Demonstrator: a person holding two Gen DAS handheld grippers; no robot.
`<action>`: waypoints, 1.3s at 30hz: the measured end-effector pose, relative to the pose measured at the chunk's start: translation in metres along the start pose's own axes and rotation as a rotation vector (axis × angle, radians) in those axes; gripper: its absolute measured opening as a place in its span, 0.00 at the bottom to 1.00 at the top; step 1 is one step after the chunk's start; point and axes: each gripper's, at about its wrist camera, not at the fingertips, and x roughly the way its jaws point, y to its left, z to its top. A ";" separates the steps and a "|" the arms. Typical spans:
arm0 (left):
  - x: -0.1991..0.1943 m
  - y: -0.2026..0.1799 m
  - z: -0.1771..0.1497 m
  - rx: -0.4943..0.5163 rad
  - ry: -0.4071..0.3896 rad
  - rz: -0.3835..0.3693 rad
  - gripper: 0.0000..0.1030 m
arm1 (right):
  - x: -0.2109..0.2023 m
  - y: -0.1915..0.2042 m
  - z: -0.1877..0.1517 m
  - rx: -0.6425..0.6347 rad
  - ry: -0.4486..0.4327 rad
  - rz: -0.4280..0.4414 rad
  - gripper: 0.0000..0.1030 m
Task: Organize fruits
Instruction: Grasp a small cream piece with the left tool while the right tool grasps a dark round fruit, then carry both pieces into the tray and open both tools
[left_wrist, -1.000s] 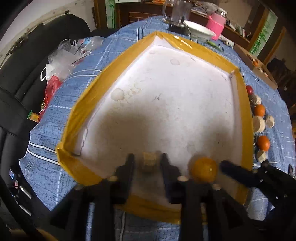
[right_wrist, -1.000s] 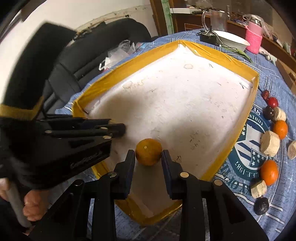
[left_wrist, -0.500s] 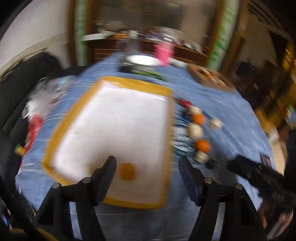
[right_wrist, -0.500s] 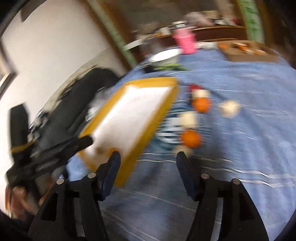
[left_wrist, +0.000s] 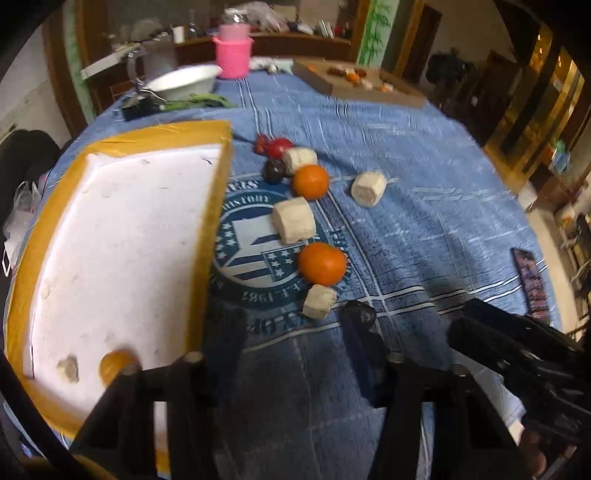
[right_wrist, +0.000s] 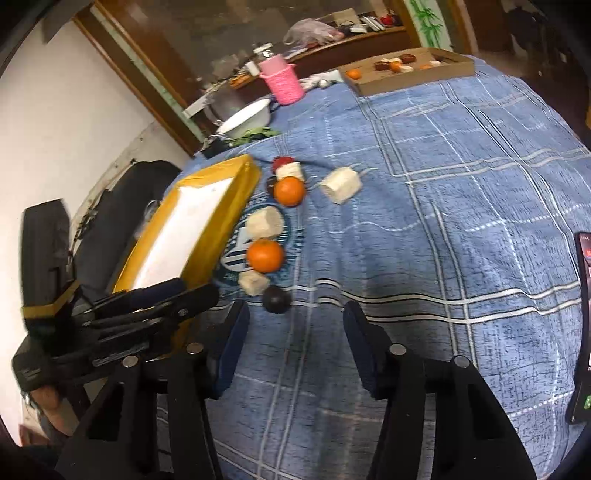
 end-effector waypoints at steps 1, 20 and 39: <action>0.007 -0.003 0.002 0.011 0.012 0.002 0.46 | 0.001 -0.003 0.000 0.004 0.003 -0.003 0.49; -0.022 0.025 -0.012 -0.088 0.018 -0.106 0.19 | 0.032 0.020 0.007 -0.089 0.071 0.035 0.38; -0.091 0.150 -0.028 -0.378 -0.145 -0.039 0.20 | 0.054 0.060 -0.004 -0.180 0.099 -0.032 0.20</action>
